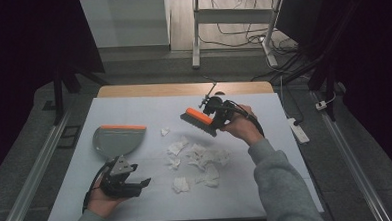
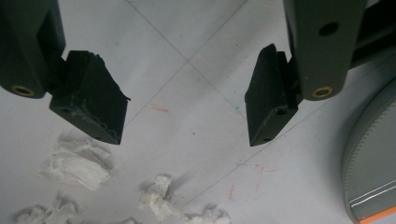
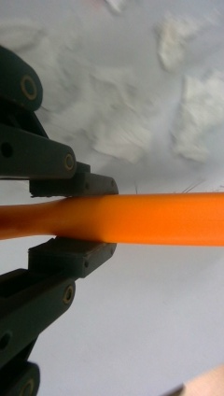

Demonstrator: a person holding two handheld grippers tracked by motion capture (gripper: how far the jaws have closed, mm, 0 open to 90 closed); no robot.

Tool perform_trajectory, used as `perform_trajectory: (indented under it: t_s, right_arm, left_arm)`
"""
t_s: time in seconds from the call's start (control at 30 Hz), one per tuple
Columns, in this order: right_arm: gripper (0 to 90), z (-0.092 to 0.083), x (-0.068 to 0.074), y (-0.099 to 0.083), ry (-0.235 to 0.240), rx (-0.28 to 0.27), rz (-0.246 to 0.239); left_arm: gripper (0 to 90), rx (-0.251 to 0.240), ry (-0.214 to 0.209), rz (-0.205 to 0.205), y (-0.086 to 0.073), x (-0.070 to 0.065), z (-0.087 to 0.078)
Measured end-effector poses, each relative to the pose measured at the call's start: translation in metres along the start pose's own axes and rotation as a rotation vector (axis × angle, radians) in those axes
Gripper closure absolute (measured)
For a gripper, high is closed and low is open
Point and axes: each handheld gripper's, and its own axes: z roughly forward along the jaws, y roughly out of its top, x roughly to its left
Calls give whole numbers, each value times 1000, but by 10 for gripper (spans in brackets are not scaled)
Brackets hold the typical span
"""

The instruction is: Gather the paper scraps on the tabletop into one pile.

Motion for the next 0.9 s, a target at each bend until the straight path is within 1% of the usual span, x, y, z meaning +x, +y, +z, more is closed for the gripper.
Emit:
perform_trajectory:
  t_s: [0.07, 0.1, 0.13, 0.23, 0.33, 0.37, 0.4, 0.47, 0.5, 0.53, 0.57, 0.67, 0.7, 0.73, 0.8, 0.87, 0.9]
  right_arm:
    - [712, 10, -4, 8, -13, 3, -5]
    - [712, 16, -5, 12, -11, 9, 5]
    - [712, 22, -7, 15, -13, 13, -2]
    - [712, 38, -7, 24, -9, 18, -14]
    - [712, 49, -5, 34, 2, 25, -37]
    - [712, 51, -4, 37, 5, 19, -45]
    - [712, 52, -3, 40, 6, 24, -40]
    - [712, 52, -2, 45, -3, 16, -56]
    - [712, 51, -1, 47, 1, 15, -64]
    - [713, 50, 0, 49, 2, 14, -58]
    - [713, 49, 0, 51, 3, 7, -66]
    - [712, 46, 1, 57, -7, 13, -78]
    - [712, 46, 0, 58, -11, 8, -90]
    - [713, 47, 0, 59, -13, 6, -98]
    - [713, 48, -1, 63, -21, 21, -104]
    - [712, 52, -2, 66, -19, 26, -112]
    - [713, 55, -3, 68, -28, 28, -124]
  left_arm:
    - [303, 1, 1, -2, -1, 0, 0]
    - [303, 1, 2, -3, -1, 1, 0]
    - [304, 1, 0, -6, -2, 1, 0]
    - [304, 1, -2, -10, -2, 2, 0]
    - [304, 5, -3, -10, -3, 2, 0]
    - [304, 4, -3, -11, -3, 3, 0]
    - [305, 2, -2, -14, -4, 3, 0]
    - [305, 2, -3, -16, -4, 3, 0]
    - [305, 3, -3, -15, -4, 3, 0]
    - [305, 4, -4, -14, -4, 3, 0]
    - [306, 4, -5, -14, -4, 2, 0]
    - [305, 7, -4, -9, -3, 2, 0]
    - [305, 5, -5, -12, -4, 2, 0]
    - [305, 4, -5, -14, -4, 2, 0]
    - [305, 3, -4, -16, -4, 2, 0]
    - [306, 0, -3, -17, -4, 2, -1]
    - [306, -1, -4, -17, -4, 2, -1]
